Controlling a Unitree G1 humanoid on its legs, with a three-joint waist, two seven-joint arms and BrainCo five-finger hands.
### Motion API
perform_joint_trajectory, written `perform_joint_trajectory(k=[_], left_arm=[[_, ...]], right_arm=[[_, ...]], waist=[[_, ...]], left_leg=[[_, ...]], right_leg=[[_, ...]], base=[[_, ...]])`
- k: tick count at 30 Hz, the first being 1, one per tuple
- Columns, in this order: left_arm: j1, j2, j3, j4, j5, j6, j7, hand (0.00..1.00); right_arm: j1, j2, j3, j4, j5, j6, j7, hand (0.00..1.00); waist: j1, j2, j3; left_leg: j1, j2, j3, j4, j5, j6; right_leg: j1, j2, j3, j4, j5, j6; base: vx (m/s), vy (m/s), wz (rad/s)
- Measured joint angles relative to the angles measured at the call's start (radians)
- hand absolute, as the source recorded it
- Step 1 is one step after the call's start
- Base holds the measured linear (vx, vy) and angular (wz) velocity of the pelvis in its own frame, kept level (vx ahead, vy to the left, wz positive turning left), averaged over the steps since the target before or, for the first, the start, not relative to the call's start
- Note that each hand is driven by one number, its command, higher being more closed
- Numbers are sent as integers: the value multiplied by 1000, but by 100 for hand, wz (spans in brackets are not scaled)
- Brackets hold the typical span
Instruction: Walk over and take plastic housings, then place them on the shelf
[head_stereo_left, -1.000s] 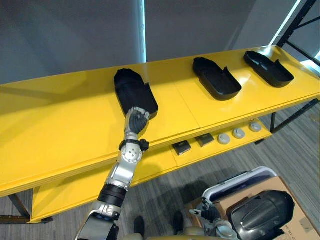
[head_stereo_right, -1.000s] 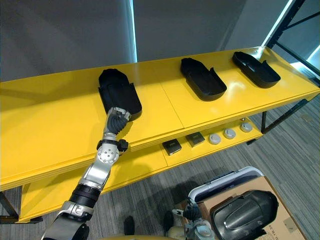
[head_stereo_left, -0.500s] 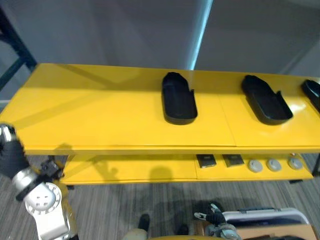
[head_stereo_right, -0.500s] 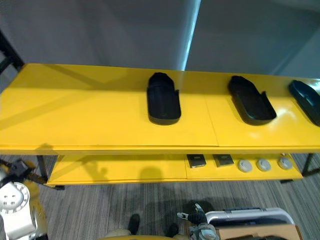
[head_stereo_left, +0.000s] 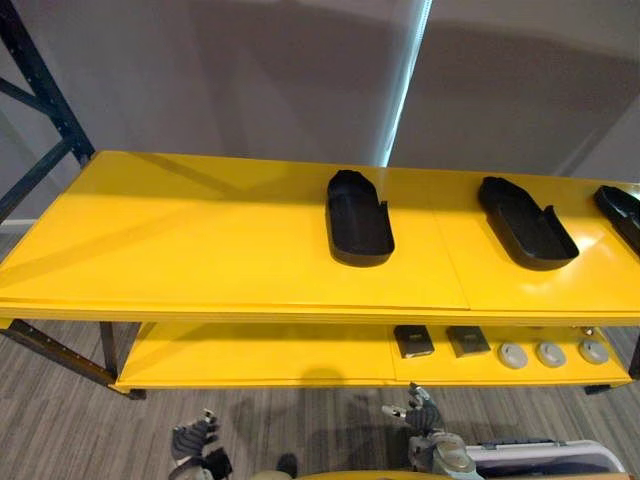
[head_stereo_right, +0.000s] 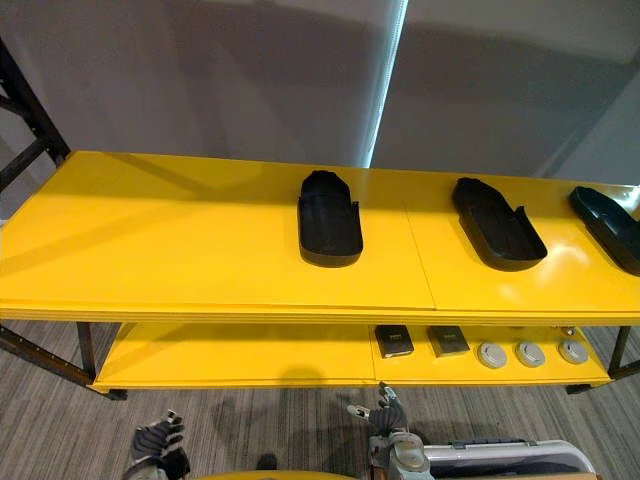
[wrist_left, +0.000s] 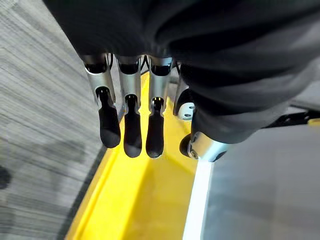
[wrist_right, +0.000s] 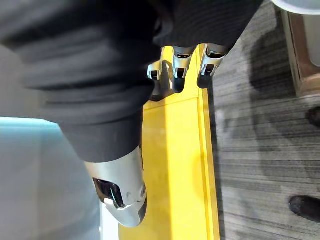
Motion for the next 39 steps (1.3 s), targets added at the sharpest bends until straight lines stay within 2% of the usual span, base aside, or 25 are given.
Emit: perform_joint_trajectory(k=[6,9,14,18,20,22,24,25,28,29,30,31,32,33,34,35,37,39], left_arm=[[-39,13,-61,82,31,1,-1,0],[-52,14,-92,96,41,1,-1,0],[-60,23,-155,107,69,1,-12,0],[-67,24,-164,94,71,1,-20,0],[-67,17,-164,68,71,0,-20,0],[-78,5,-168,37,70,0,-19,0],[-82,-11,-197,-1,70,-11,-19,0],[-86,-12,-203,-2,70,-11,-20,0],[-106,-14,-235,-2,70,-12,-20,0],[-106,-15,-235,-2,70,-12,-20,0],[-111,-15,-235,-3,70,-12,-20,0],[-121,-15,-235,-5,71,-12,-19,0],[-128,-16,-235,-6,71,-12,-19,0],[-148,-16,-233,-10,71,-11,-19,0],[-166,-18,-232,-11,71,-11,-18,0],[-176,-19,-233,-12,72,-11,-19,0],[-173,-17,-235,-14,79,-11,-20,0],[-174,-17,-236,-13,87,-9,-21,0]], right_arm=[[-5,-3,-26,27,8,0,-15,0],[-9,-3,-29,56,9,1,-15,0],[-12,-3,-53,60,17,1,-17,0],[-15,4,-61,50,21,1,-18,0],[-23,2,-61,32,21,0,-25,0],[-41,3,-59,32,21,0,-37,0],[-57,-6,-57,0,20,1,-40,0],[-57,-6,-58,-9,20,0,-40,0],[-47,8,-43,-48,17,2,-40,0],[-47,10,-42,-51,16,3,-40,0],[-49,19,-40,-76,15,5,-39,0],[-64,25,-39,-86,8,5,-40,0],[-75,26,-39,-87,5,5,-40,0],[-93,23,-39,-90,-1,5,-42,0],[-105,18,-33,-87,-3,7,-43,0],[-108,15,-29,-85,-3,8,-43,0],[-102,18,1,-80,-7,8,-40,0],[-98,23,1,-78,-7,8,-39,0]], waist=[[-6,18,-8],[-22,26,-5],[-27,30,0],[-25,28,31],[-26,40,35],[-26,46,38],[-26,48,45],[-31,50,48],[-39,11,72],[-39,8,74],[-41,-4,74],[-29,-7,79],[-24,-7,84],[-26,-6,91],[-23,0,100],[-21,4,107],[-22,12,110],[-19,7,99]], left_leg=[[8,-3,21,0,-3,2],[21,-3,27,0,-2,3],[25,3,54,15,-21,-1],[-27,21,101,214,-135,-2],[-99,55,105,382,-222,-13],[-157,61,67,475,-245,-16],[-194,51,-47,537,-295,-39],[-192,51,-48,538,-312,-29],[-195,48,36,576,-343,-13],[-198,48,55,582,-346,-8],[-212,47,102,600,-355,8],[-227,49,165,612,-357,16],[-232,55,193,610,-358,17],[-243,59,251,594,-341,73],[-238,63,307,572,-326,99],[-226,63,326,557,-322,106],[-180,54,377,502,-307,120],[-167,38,401,464,-294,115]], right_leg=[[1,-3,22,-6,1,4],[5,-3,32,-10,2,5],[6,3,60,-1,1,4],[0,11,109,50,-22,0],[-53,40,155,100,-34,-9],[-98,51,183,133,-37,-13],[-158,69,245,179,-40,-8],[-171,71,255,190,-42,-5],[-209,71,350,214,-42,20],[-218,71,369,214,-37,25],[-243,74,418,209,-9,31],[-271,74,460,187,18,19],[-285,65,455,176,26,5],[-307,35,402,180,21,-12],[-359,1,325,299,-6,11],[-366,-10,291,371,-26,11],[-305,-29,209,591,-141,22],[-217,-37,158,612,-205,36]], base=[[5,4,-10],[21,-9,-7],[-8,-14,-14],[-34,0,-36],[-53,-17,-60],[-47,-2,-59],[-66,37,-81],[-65,88,-62],[-121,155,-77],[-105,190,-100],[-113,213,-127],[-157,249,-139],[-191,241,-139],[-219,224,-118],[-181,180,-103],[-149,172,-82],[-115,128,-63],[-65,37,-48]])
